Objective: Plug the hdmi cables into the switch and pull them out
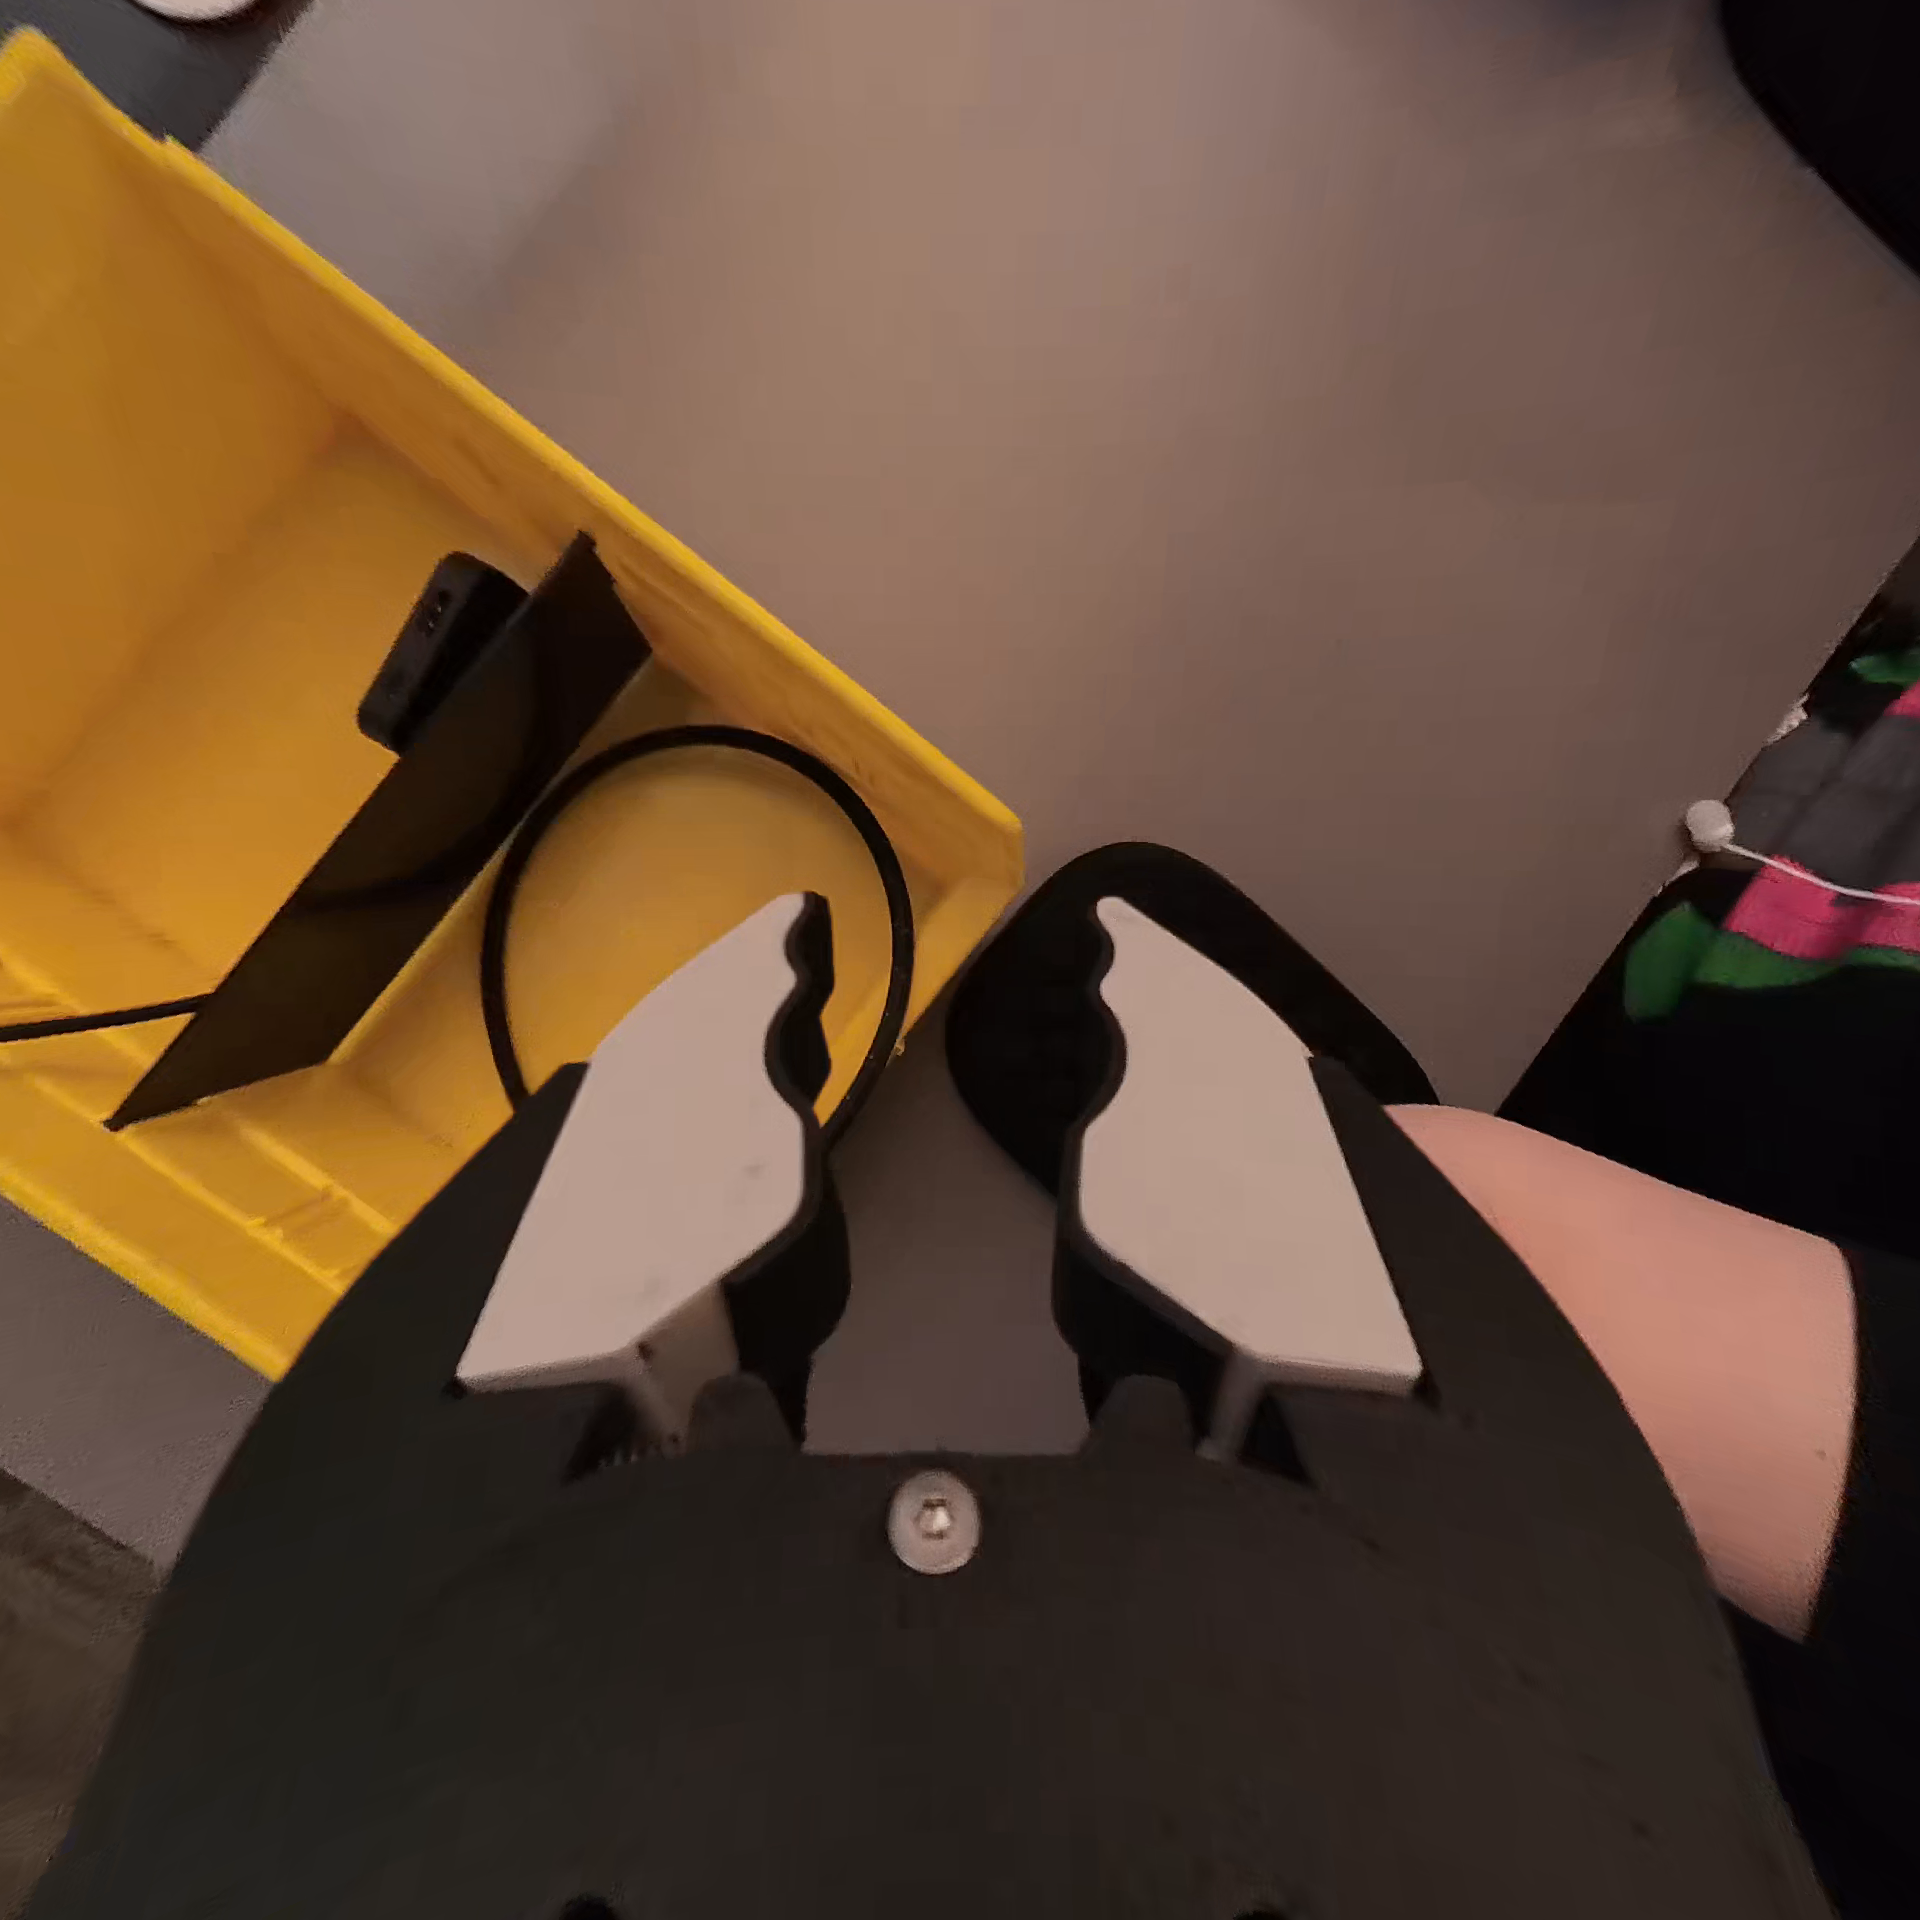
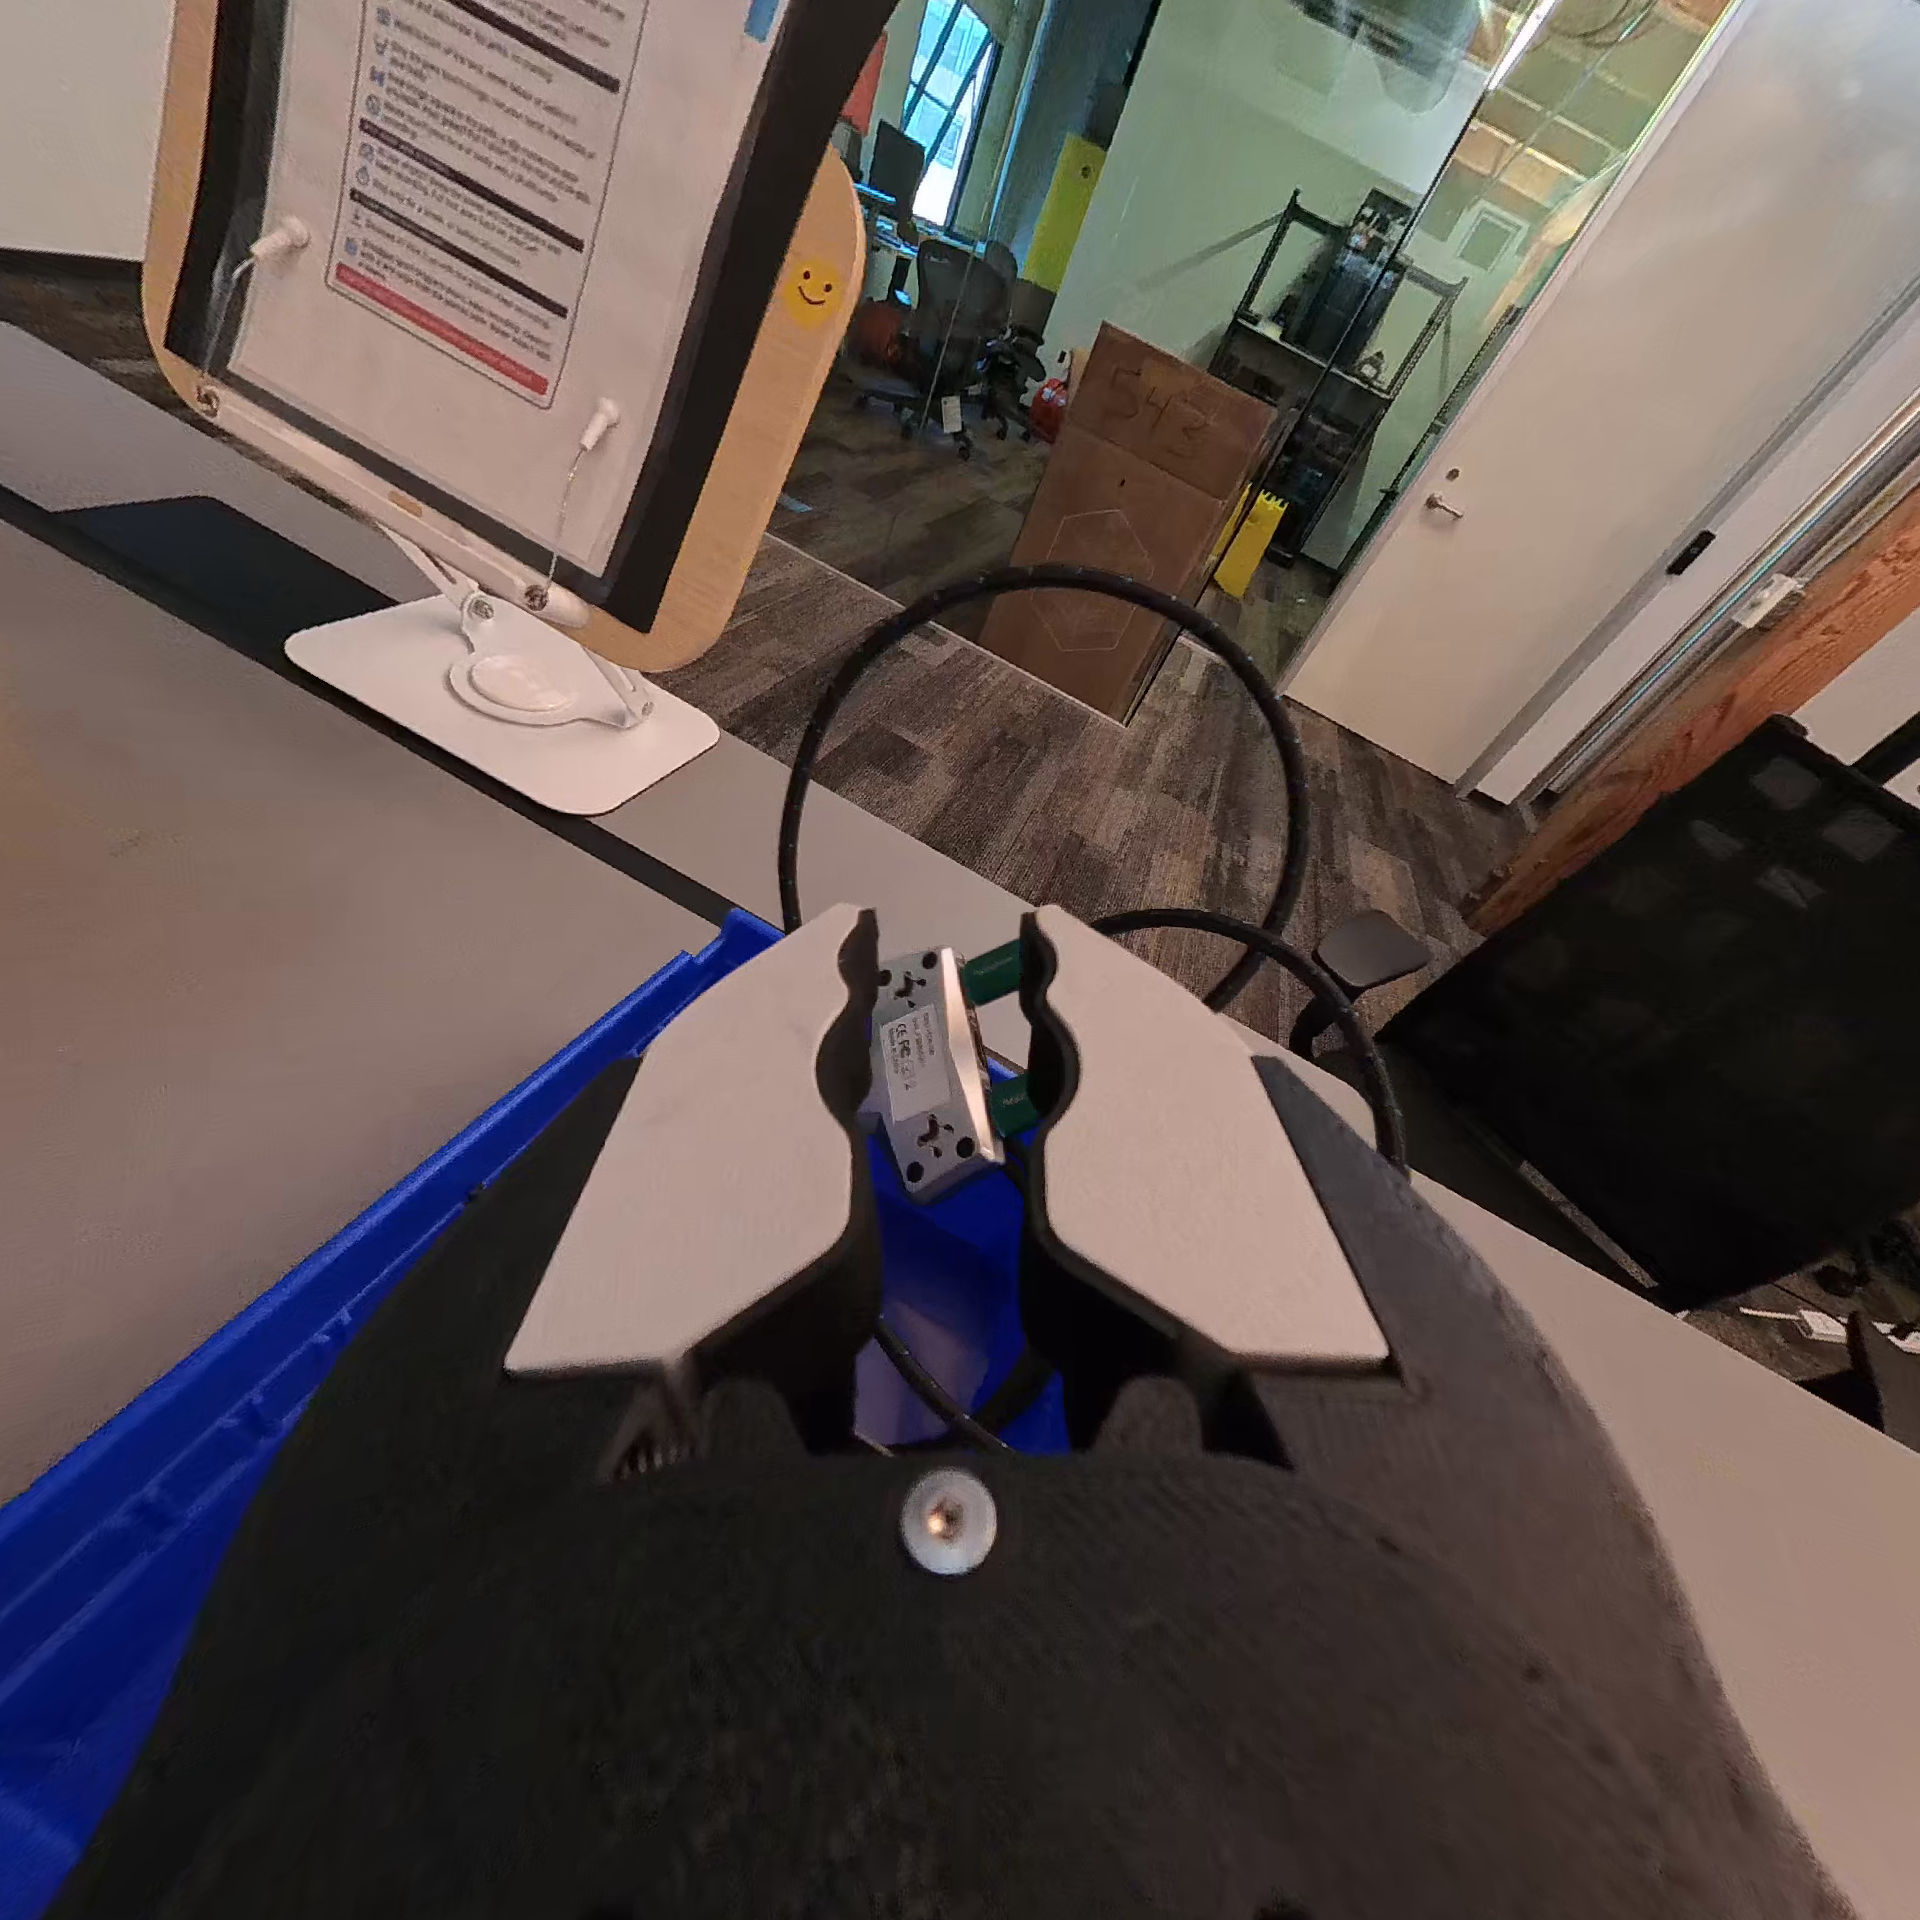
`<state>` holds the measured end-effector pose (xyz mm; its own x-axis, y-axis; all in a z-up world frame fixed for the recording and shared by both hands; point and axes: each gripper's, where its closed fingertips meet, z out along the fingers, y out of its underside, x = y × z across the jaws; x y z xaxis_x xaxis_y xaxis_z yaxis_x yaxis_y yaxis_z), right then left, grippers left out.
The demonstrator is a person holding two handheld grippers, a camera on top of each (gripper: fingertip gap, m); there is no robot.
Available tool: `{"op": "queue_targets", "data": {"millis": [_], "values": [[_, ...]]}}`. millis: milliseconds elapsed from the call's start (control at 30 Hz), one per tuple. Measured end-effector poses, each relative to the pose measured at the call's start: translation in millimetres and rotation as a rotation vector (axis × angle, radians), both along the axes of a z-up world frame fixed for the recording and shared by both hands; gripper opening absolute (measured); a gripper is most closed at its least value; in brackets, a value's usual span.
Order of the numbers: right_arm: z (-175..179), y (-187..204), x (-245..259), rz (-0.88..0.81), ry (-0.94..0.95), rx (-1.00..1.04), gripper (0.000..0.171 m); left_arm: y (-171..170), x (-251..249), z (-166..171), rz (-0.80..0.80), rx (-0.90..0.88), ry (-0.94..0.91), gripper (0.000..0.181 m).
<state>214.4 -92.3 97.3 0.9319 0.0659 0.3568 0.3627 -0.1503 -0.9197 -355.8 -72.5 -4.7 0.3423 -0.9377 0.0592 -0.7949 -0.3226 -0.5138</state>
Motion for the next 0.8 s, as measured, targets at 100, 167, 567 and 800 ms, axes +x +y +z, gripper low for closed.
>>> {"op": "queue_targets", "data": {"millis": [100, 167, 567, 800], "values": [[-2.6, 1.2, -3.4, 0.017, -0.006, -0.011, 0.027, 12.4, -15.8, -18.5, 0.114, -0.104, 0.053, 0.042], [-5.5, 2.0, -2.6, 0.016, -0.006, -0.023, 0.027, 21.6, -35.1, -35.9, 0.251, -0.206, 0.106, 0.046], [-12.0, 4.7, -3.6, 0.037, 0.018, -0.042, 0.027, 26.4, -56.0, -64.8, 0.401, -0.44, 0.136, 0.043], [-16.0, 5.0, -3.9, 0.047, 0.02, -0.06, 0.027, 21.5, -35.6, -79.4, 0.272, -0.462, 0.261, 0.044]]}}
